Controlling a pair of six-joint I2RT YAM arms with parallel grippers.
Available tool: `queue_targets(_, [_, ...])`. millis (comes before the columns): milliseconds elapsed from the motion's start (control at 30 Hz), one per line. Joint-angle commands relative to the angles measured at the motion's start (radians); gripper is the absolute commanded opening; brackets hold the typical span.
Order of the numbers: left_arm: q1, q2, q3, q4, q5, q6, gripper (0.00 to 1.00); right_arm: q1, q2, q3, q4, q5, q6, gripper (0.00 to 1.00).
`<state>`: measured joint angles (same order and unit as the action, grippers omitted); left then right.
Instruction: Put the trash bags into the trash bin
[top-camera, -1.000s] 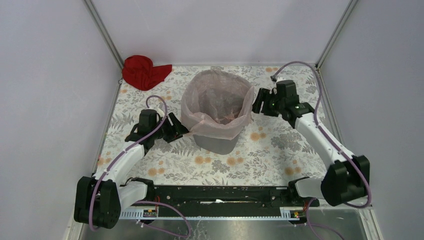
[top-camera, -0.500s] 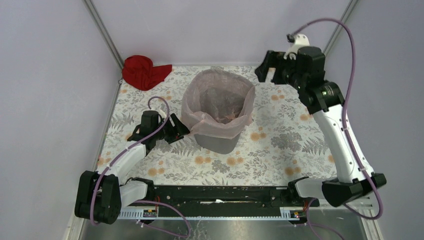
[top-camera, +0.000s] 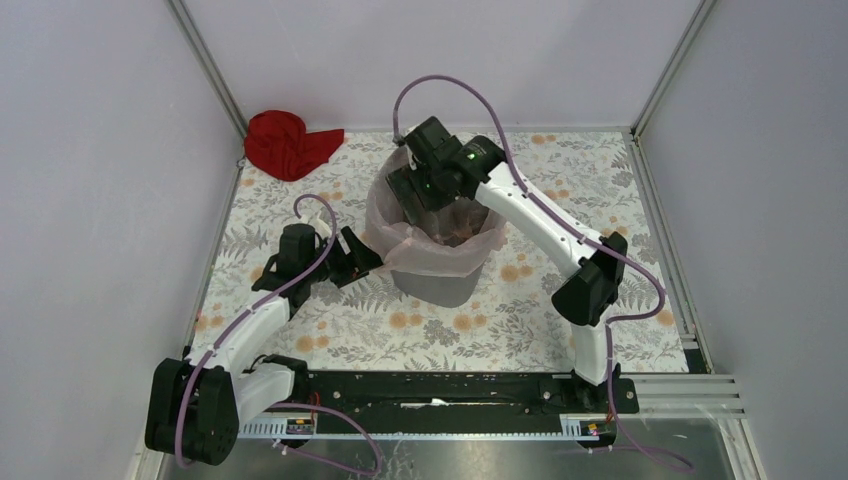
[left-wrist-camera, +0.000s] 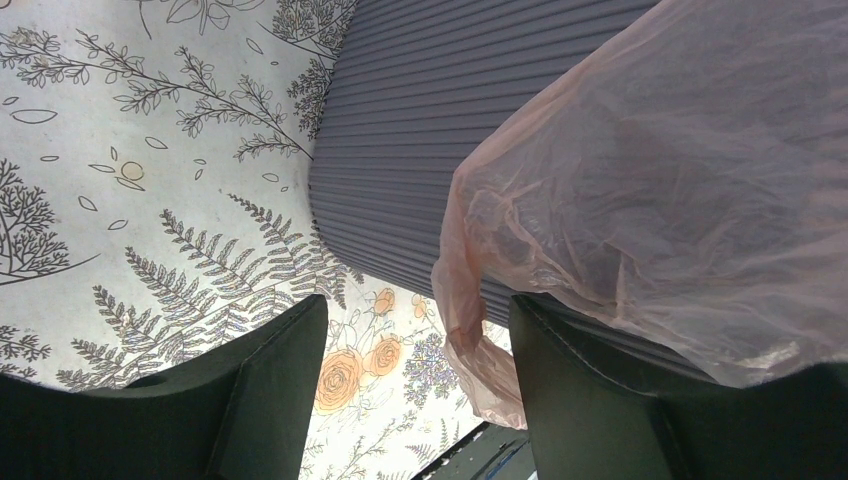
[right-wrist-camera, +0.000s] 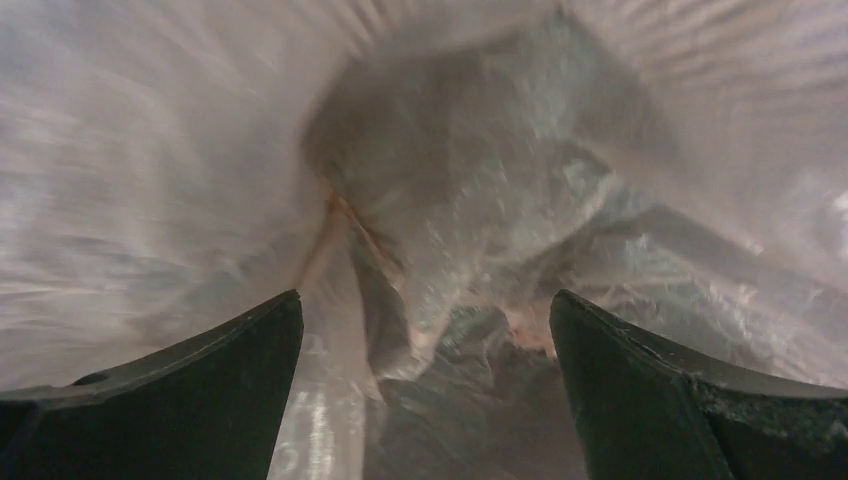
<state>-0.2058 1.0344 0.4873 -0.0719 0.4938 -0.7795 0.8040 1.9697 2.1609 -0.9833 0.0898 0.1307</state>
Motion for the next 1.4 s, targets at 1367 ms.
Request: queue_targets(1367, [-0.003,-0.223,0.056,-0.219,-0.157,0.104,0.92,0.001,-0.085,-0.396,0.262,0.048,0.093,1.00])
